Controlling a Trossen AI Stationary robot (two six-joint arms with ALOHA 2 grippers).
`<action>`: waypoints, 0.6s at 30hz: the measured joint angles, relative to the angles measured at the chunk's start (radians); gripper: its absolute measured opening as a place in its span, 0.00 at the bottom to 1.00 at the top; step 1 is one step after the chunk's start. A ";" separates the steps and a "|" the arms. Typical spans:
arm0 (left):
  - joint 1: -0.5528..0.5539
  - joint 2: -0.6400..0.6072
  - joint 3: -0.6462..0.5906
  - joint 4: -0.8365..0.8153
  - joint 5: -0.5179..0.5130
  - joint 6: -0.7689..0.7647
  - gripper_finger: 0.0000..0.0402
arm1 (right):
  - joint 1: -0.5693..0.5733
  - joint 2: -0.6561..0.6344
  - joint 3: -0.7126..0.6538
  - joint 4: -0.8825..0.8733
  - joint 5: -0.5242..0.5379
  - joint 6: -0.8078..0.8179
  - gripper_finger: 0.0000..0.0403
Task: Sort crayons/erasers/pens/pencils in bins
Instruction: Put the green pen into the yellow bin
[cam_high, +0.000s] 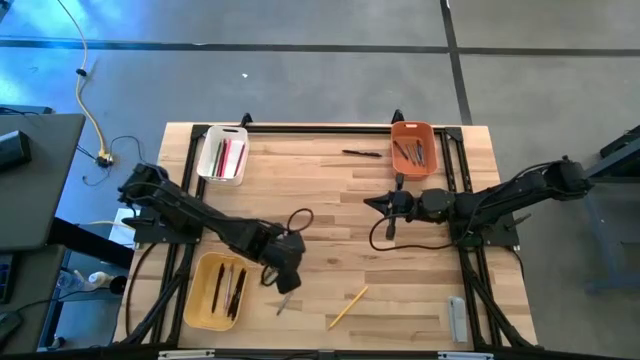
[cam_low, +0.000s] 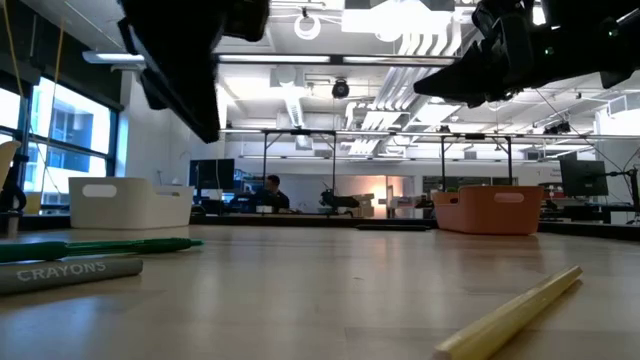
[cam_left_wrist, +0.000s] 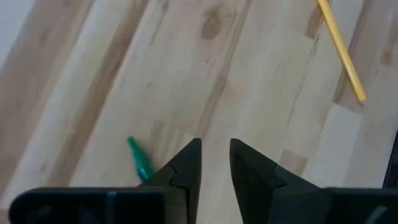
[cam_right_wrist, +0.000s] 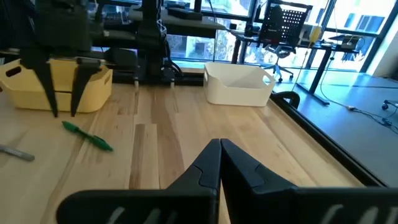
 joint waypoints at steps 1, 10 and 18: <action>-0.003 0.021 0.018 -0.003 0.002 -0.010 0.19 | 0.000 0.000 0.000 -0.003 0.000 0.001 0.00; -0.008 0.153 0.112 -0.158 0.011 -0.143 0.29 | 0.000 0.000 0.000 -0.013 0.000 -0.002 0.00; 0.036 0.228 0.107 -0.256 0.047 -0.094 0.30 | 0.000 0.000 0.000 -0.019 0.000 -0.002 0.00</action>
